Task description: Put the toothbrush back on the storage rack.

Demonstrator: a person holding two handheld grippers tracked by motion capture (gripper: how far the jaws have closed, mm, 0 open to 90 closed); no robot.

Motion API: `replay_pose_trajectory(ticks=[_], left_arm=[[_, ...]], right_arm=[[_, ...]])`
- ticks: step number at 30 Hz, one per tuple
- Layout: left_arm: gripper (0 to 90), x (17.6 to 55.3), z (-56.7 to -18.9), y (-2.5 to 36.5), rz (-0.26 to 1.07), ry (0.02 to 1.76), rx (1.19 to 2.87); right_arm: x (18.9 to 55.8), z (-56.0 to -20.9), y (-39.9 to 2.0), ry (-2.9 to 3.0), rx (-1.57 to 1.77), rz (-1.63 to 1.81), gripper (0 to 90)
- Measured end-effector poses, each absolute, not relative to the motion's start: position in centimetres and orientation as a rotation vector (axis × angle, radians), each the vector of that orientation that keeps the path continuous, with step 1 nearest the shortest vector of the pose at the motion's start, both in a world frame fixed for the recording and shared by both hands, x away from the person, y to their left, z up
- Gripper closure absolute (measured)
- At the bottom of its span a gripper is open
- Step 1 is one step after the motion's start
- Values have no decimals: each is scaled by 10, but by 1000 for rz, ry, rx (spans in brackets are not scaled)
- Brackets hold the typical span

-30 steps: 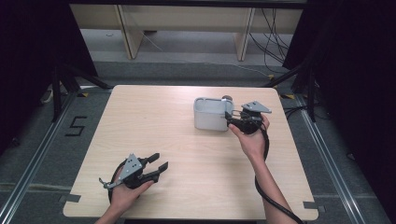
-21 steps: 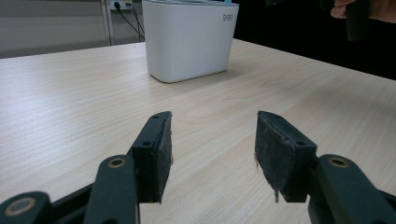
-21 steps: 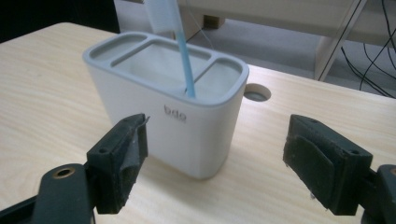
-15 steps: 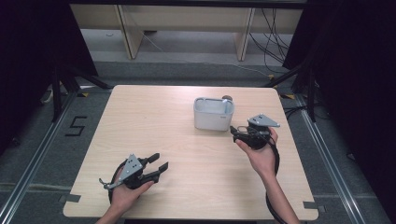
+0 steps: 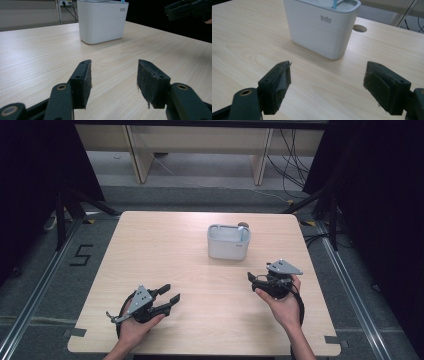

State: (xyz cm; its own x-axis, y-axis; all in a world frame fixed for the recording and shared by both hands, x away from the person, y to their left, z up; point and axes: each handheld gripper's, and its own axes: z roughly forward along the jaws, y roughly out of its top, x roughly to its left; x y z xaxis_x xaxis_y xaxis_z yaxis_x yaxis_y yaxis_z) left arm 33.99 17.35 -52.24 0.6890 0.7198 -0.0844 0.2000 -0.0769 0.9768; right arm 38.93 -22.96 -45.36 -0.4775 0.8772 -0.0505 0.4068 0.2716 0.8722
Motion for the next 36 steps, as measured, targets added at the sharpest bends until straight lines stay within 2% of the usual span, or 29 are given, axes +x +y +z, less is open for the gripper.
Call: replay_pose_trajectory(ticks=[20, 36], left_arm=[[448, 340, -523, 173, 509, 757, 1605], [442, 337, -523, 172, 527, 759, 1620]], right_arm=[[366, -485, -243, 1938, 1213, 1231, 230], [364, -485, -243, 1910, 1221, 1256, 232]])
